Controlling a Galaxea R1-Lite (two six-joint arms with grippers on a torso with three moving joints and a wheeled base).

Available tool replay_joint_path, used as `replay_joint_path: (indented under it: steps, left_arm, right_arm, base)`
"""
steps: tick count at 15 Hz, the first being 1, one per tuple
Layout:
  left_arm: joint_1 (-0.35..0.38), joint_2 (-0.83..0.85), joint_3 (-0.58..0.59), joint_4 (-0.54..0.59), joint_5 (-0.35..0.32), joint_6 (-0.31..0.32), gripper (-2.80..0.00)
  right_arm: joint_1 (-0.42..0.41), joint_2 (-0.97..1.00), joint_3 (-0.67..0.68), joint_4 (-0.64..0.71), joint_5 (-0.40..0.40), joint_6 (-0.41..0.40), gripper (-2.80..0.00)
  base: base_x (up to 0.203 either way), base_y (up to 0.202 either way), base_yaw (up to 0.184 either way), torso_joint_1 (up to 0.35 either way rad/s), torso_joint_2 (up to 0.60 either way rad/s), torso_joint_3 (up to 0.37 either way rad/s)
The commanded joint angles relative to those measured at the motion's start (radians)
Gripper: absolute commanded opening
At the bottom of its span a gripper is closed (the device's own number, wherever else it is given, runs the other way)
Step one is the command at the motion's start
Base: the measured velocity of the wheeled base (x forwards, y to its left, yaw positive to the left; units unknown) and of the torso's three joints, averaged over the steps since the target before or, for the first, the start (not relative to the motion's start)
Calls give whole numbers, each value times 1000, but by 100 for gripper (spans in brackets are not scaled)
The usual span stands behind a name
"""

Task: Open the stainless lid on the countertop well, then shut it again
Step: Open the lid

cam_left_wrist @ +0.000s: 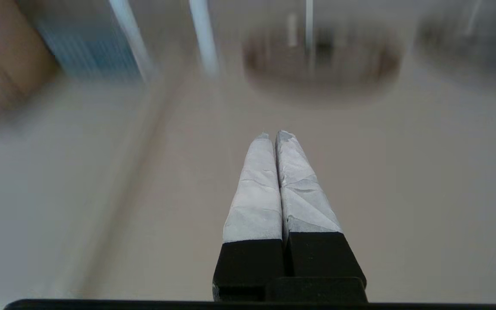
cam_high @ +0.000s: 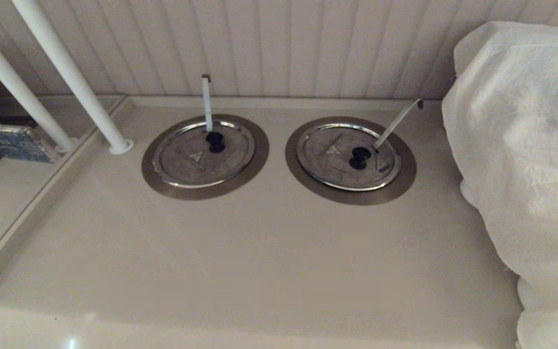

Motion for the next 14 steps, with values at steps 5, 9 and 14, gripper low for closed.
replay_joint_path:
  steps: [5,9,14]
  left_arm:
    - [101,601,-445,66,-7,-48,-280]
    - [105,1020,-819,56,40,-138,-280]
    - [-290,1417,-1268,87,350,-185,-280]
  right_arm:
    - [0,-2,2,0,-1,0,0]
    - [0,-2,2,0,0,0,0]
    - [0,-2,2,0,0,0,0]
  base:
    - [0,0,0,0,0,0]
    - [0,0,0,0,0,0]
    - [0,0,0,0,0,0]
